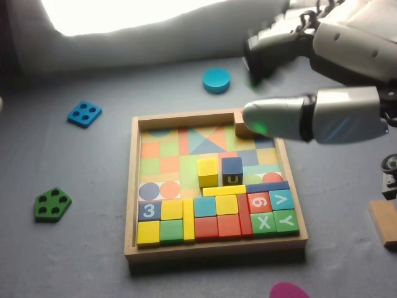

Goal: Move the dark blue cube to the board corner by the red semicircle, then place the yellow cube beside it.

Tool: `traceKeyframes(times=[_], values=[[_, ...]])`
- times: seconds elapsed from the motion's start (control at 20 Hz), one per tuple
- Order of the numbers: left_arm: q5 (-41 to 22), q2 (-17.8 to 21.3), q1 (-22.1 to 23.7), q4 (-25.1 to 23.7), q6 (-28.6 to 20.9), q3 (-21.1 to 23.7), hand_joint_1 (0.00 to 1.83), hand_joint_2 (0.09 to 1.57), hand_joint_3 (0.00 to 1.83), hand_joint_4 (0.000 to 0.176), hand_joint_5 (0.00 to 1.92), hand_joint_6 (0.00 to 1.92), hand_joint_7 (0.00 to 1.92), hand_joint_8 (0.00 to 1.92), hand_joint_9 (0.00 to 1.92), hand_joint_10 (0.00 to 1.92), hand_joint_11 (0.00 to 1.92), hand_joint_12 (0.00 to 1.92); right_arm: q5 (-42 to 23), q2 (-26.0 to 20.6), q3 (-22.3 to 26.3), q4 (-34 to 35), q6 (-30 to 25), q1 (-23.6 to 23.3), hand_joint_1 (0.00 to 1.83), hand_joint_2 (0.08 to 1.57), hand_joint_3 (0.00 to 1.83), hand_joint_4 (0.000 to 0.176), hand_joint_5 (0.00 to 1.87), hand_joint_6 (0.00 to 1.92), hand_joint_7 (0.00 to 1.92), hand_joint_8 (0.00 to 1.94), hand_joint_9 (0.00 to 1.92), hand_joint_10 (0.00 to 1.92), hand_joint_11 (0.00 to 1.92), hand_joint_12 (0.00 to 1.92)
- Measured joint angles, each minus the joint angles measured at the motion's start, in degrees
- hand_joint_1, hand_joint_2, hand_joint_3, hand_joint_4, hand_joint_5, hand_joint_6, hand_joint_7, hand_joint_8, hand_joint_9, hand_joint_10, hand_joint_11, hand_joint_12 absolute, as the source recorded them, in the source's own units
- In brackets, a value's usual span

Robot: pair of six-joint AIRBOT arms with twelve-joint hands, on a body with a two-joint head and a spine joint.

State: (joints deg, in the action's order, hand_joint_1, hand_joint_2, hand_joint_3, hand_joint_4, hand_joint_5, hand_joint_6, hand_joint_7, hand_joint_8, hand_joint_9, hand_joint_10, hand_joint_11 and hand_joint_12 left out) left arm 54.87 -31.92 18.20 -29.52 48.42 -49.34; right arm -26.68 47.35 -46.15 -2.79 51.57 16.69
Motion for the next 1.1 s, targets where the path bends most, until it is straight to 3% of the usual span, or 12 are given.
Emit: traceKeyframes(times=[0.1, 0.3, 0.45, 0.65, 0.75, 0.85, 1.1], values=[[-0.6, 0.0, 0.0, -0.1, 0.0, 0.0, 0.00, 1.20, 0.02, 0.016, 0.07, 0.01, 0.08, 0.00, 0.09, 0.01, 0.00, 0.58, 0.3, 0.0, 0.0, 0.0, 0.5, 0.0, 0.00, 1.14, 0.02, 0.000, 0.20, 0.07, 0.23, 0.00, 0.12, 0.07, 0.00, 0.43], [-0.2, 0.0, 0.0, -0.1, 0.0, 0.0, 0.00, 1.21, 0.01, 0.013, 0.06, 0.00, 0.08, 0.00, 0.09, 0.01, 0.00, 0.54, 0.7, 0.5, -0.5, -0.2, 2.7, 1.6, 0.00, 1.16, 0.01, 0.000, 0.20, 0.02, 0.21, 0.00, 0.10, 0.02, 0.00, 0.24], [-0.2, 0.0, 0.0, 0.2, 0.0, 0.0, 0.00, 1.20, 0.00, 0.017, 0.04, 0.00, 0.07, 0.00, 0.08, 0.00, 0.00, 0.57, 1.0, 3.4, -3.5, -0.1, 3.5, 2.8, 0.00, 1.17, 0.01, 0.000, 0.21, 0.02, 0.22, 0.00, 0.10, 0.02, 0.00, 0.26], [-0.2, 0.0, -0.1, 0.1, 0.0, 0.0, 0.00, 1.21, 0.00, 0.016, 0.04, 0.00, 0.06, 0.00, 0.08, 0.00, 0.00, 0.56, 6.4, 7.4, -7.3, 0.2, 3.6, 2.8, 0.00, 1.15, 0.00, 0.002, 0.20, 0.01, 0.20, 0.00, 0.09, 0.01, 0.00, 0.22], [-0.2, 0.0, 0.0, 0.0, 0.0, 0.0, 0.00, 1.21, 0.00, 0.019, 0.04, 0.00, 0.06, 0.00, 0.07, 0.00, 0.00, 0.55, 6.8, 9.0, -8.6, 0.2, 3.6, 2.8, 0.00, 1.15, 0.00, 0.011, 0.26, 0.03, 0.20, 0.00, 0.10, 0.01, 0.00, 0.26], [-0.2, 0.0, 0.0, 0.1, 0.0, 0.1, 0.00, 1.20, 0.00, 0.017, 0.04, 0.00, 0.08, 0.01, 0.09, 0.01, 0.00, 0.57, 7.1, 11.6, -10.6, 0.2, 3.6, 3.1, 0.00, 1.15, 0.00, 0.009, 0.38, 0.06, 0.19, 0.00, 0.05, 0.00, 0.00, 0.07], [-0.2, 0.0, -0.3, 0.2, 0.0, 0.1, 0.00, 1.21, 0.00, 0.012, 0.05, 0.01, 0.07, 0.00, 0.09, 0.00, 0.00, 0.55, 8.5, 16.6, -14.8, 0.2, 4.9, 5.4, 0.00, 1.15, 0.00, 0.009, 0.66, 0.12, 0.15, 0.00, 0.00, 0.00, 0.00, 0.00]])
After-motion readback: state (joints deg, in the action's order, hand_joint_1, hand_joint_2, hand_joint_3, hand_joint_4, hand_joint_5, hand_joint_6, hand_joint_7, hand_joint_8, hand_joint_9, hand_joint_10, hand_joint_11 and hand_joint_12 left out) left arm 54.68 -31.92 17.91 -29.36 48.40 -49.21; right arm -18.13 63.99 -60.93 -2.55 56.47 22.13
